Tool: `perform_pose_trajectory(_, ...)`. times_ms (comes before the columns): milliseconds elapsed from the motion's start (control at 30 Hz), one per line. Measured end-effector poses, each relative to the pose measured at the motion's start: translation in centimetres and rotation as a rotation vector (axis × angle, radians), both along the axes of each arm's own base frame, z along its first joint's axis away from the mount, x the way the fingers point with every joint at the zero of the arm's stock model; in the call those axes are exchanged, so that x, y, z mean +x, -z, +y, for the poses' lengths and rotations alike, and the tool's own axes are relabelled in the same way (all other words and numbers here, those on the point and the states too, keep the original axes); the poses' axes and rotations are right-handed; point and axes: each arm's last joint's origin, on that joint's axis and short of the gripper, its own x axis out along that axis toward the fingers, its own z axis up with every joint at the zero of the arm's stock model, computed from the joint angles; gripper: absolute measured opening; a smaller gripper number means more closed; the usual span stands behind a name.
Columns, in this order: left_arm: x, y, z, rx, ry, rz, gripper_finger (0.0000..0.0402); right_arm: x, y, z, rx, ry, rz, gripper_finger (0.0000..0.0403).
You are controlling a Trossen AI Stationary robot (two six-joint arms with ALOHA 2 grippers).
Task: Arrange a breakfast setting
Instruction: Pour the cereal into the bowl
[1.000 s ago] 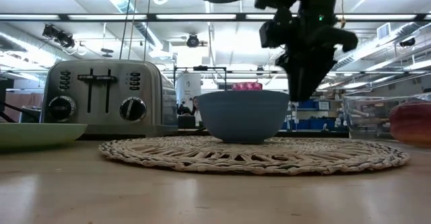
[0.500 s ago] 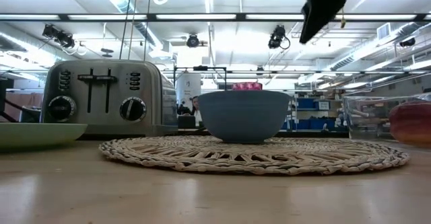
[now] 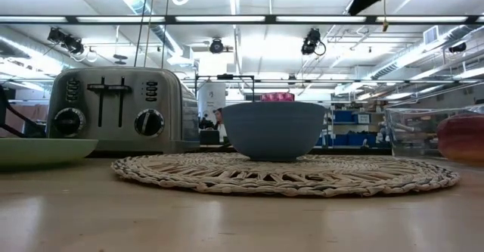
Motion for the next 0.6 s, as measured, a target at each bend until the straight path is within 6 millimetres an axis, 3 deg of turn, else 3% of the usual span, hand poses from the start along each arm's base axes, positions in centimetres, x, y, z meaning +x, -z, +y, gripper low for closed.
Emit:
perform_pose_trajectory(133,-0.1,0.7,-0.5,-0.006,-0.033,0.088,0.0077,-0.6,-0.3,1.1,-0.007,-0.046,-0.02,0.0165)
perform_pose_trajectory(333,-0.2,2.6,-0.7,0.132,-0.008,0.272,0.0064,-1.0,-0.3,2.4,0.012,-0.072,-0.034,0.0165)
perform_pose_trajectory(600,0.4,3.6,-1.6,0.194,0.04,0.283,0.0059,-1.1,-0.3,2.8,0.01,-0.087,-0.037,0.0165)
